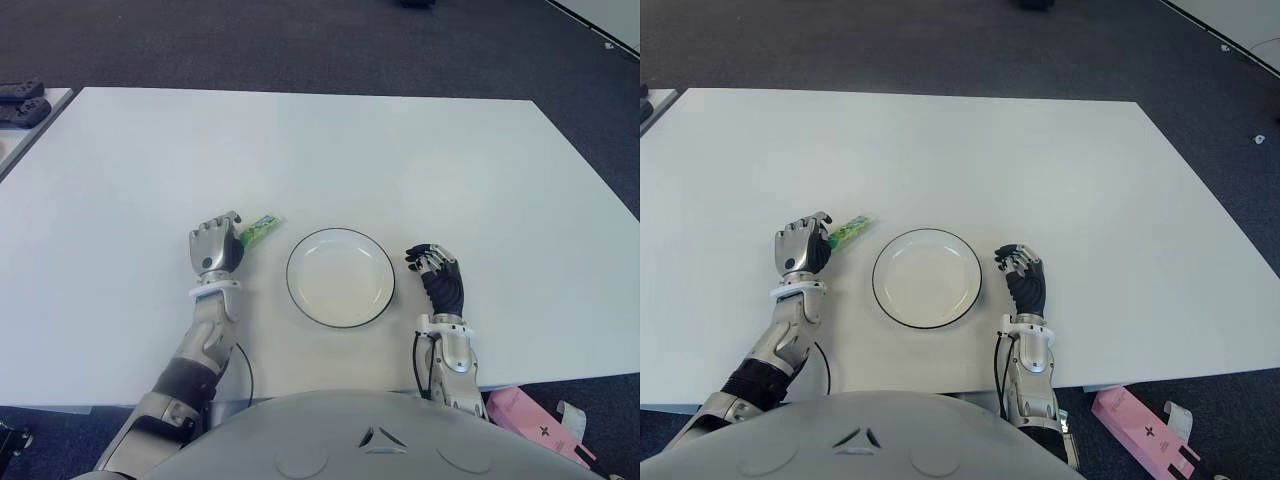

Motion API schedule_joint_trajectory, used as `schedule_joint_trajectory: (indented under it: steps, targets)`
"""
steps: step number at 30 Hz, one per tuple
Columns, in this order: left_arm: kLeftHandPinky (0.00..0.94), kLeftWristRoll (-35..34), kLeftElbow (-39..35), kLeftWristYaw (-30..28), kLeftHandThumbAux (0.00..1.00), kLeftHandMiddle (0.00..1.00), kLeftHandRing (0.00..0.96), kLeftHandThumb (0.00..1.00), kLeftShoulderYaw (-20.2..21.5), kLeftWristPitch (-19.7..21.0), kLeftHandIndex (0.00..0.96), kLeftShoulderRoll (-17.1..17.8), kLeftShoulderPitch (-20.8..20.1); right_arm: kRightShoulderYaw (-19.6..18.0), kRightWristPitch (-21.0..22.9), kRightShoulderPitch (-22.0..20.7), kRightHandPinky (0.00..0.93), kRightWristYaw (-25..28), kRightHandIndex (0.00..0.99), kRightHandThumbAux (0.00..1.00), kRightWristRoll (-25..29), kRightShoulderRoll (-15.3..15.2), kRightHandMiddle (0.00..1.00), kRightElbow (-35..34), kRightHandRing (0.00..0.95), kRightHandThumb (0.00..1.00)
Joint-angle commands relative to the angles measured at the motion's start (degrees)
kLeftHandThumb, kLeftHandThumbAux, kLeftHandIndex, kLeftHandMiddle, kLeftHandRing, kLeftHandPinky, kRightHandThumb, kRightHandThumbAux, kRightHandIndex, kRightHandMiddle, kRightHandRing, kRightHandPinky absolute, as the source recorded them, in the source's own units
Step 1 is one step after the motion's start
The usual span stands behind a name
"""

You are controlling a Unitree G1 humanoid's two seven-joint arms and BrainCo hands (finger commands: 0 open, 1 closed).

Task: Put the toothpaste on the table into the plate.

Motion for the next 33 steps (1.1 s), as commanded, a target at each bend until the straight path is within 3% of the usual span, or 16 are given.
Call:
schedule_joint_trajectory:
  steps: [1, 8, 12, 16, 18, 21, 25, 33]
  targets:
    - [0.756, -2.9, 2.0, -6.4, 0.648, 0.514, 0.528, 0.949, -0.8, 1.3, 0.391, 0.9, 4.5, 0.1, 1.9, -0.1, 0.457, -0.3, 0.427, 0.726, -0.1, 0.3, 0.478, 0.4, 0.459, 0.706]
    - [0.606, -5.8, -6.6, -17.0, 0.645, 0.517, 0.518, 0.945, 0.9, 3.5, 0.398, 3.4, 6.0, 0.1, 1.5, -0.1, 0.448, -0.4, 0.427, 0.726, -0.4, 0.2, 0.476, 0.6, 0.453, 0.706]
    - [0.472, -6.1, -10.7, -20.8, 0.664, 0.492, 0.488, 0.855, 1.6, 5.1, 0.397, 4.5, 6.8, 0.2, 1.4, -0.2, 0.452, -0.4, 0.427, 0.726, -0.3, 0.3, 0.478, 0.6, 0.454, 0.706]
    - [0.442, -5.4, -15.4, -26.1, 0.685, 0.496, 0.462, 0.742, 2.4, 8.3, 0.418, 6.1, 6.8, 0.2, 1.5, -0.2, 0.455, -0.4, 0.427, 0.726, -0.3, 0.3, 0.480, 0.6, 0.457, 0.706]
    - [0.419, -4.8, -17.4, -29.7, 0.536, 0.456, 0.429, 0.405, 2.7, 10.2, 0.391, 7.5, 6.2, 0.1, 1.6, -0.2, 0.453, -0.4, 0.427, 0.726, -0.2, 0.4, 0.480, 0.6, 0.457, 0.706]
    - [0.407, -4.5, -19.2, -33.2, 0.450, 0.413, 0.398, 0.182, 3.1, 12.1, 0.358, 8.8, 5.6, 0.1, 1.5, -0.2, 0.453, -0.5, 0.427, 0.726, -0.1, 0.5, 0.481, 0.7, 0.458, 0.706]
    - [0.398, -4.5, -21.9, -36.6, 0.402, 0.368, 0.367, 0.051, 3.9, 14.5, 0.267, 9.8, 5.3, 0.1, 0.9, -0.4, 0.465, -0.3, 0.427, 0.726, 0.2, 0.5, 0.482, 1.0, 0.463, 0.706]
    - [0.375, -3.7, -25.9, -40.1, 0.393, 0.280, 0.314, 0.002, 4.2, 17.6, 0.161, 10.4, 5.4, -0.1, 0.5, -0.7, 0.466, 0.4, 0.427, 0.725, 0.8, 0.2, 0.484, 1.4, 0.468, 0.706]
